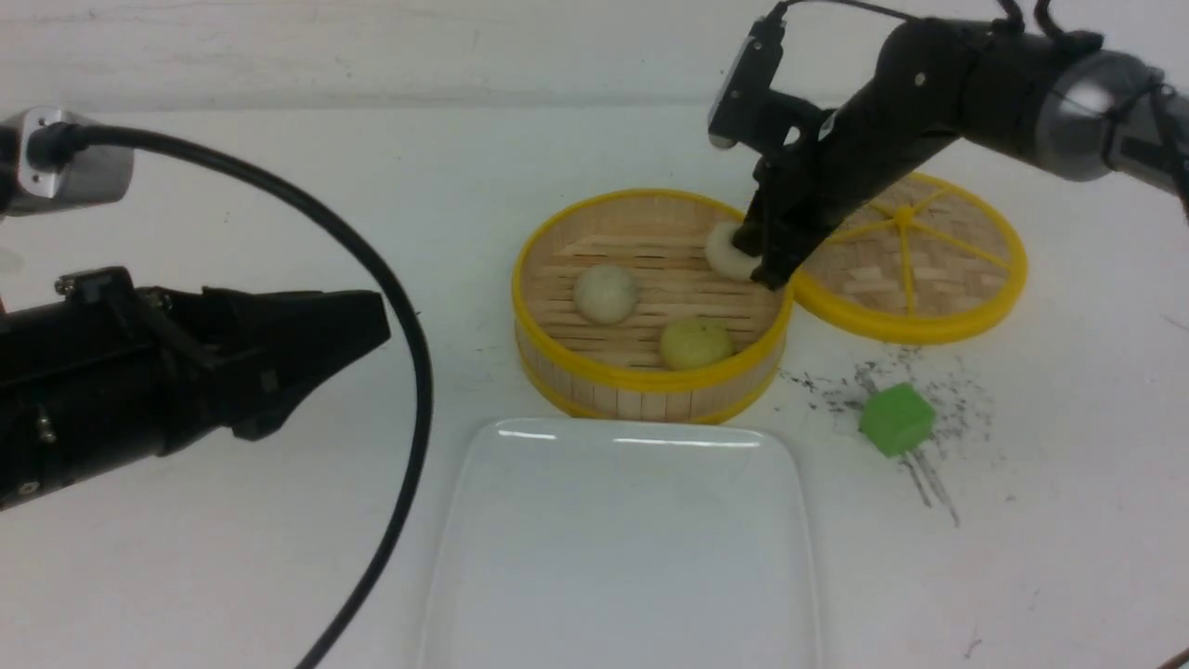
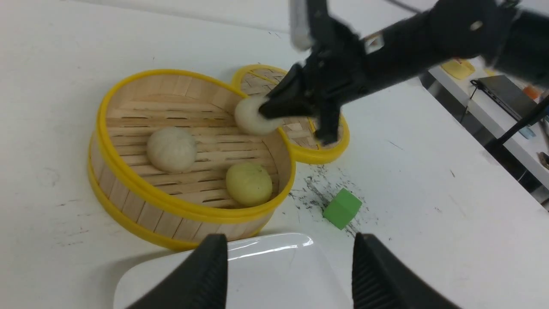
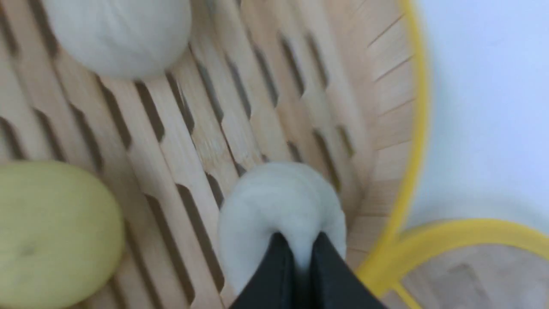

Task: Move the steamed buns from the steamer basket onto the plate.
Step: Use the right arm to put the steamed stuffed bun into the plate

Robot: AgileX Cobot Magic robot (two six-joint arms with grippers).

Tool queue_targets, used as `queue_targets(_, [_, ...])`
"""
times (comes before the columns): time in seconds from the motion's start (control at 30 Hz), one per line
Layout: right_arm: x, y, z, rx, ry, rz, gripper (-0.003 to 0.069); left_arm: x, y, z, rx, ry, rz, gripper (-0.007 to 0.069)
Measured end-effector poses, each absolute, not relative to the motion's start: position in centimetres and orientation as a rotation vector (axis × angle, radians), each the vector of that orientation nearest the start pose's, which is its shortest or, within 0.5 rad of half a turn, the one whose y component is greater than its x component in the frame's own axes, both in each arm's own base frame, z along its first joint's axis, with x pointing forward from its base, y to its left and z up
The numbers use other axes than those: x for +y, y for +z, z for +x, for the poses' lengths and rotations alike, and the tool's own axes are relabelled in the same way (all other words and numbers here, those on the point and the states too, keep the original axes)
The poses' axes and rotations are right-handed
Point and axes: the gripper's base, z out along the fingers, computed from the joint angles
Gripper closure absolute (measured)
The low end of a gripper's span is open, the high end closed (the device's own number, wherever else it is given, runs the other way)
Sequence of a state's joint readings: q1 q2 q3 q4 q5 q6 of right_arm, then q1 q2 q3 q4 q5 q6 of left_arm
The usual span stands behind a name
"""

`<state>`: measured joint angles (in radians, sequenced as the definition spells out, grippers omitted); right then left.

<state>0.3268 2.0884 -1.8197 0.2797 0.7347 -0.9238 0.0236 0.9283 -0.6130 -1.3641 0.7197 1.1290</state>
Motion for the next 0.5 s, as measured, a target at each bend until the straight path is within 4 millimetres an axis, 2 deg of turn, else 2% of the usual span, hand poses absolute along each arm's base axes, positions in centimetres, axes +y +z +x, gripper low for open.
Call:
queue_targets(0.13, [16.4, 31.5, 42.3, 2.06, 0.117, -1.185, 0.0637, -5.5, 31.0, 17.6, 1.937, -0.784, 0.271, 0.0214])
queue_targets(0.17, [16.4, 31.7, 42.1, 2.06, 0.122, -1.18, 0.0637, -5.5, 31.0, 17.6, 1.937, -0.784, 0.271, 0.0214])
queue_targets(0.2, [16.1, 33.7, 40.8, 2.07, 0.152, -1.15, 0.0637, -5.4, 31.0, 17.6, 1.937, -0.783, 0.271, 0.0214])
queue_targets(0.27, [15.6, 36.1, 38.7, 2.113, 0.217, -1.116, 0.0637, -5.4, 31.0, 17.6, 1.937, -0.782, 0.27, 0.0214])
queue_targets(0.37, [15.4, 37.7, 36.6, 2.167, 0.308, -1.103, 0.0637, -5.4, 31.0, 17.6, 1.937, -0.781, 0.269, 0.0214])
queue_targets(0.4, [15.4, 37.8, 36.5, 2.173, 0.318, -1.101, 0.0637, -5.4, 31.0, 17.6, 1.937, -0.781, 0.269, 0.0214])
queue_targets(0.43, [15.3, 38.4, 35.2, 2.219, 0.391, -1.121, 0.0637, -5.4, 31.0, 17.6, 1.937, -0.781, 0.269, 0.0214])
queue_targets(0.5, [15.5, 38.6, 34.2, 2.269, 0.473, -1.131, 0.0637, -5.4, 31.0, 17.6, 1.937, -0.781, 0.269, 0.0214])
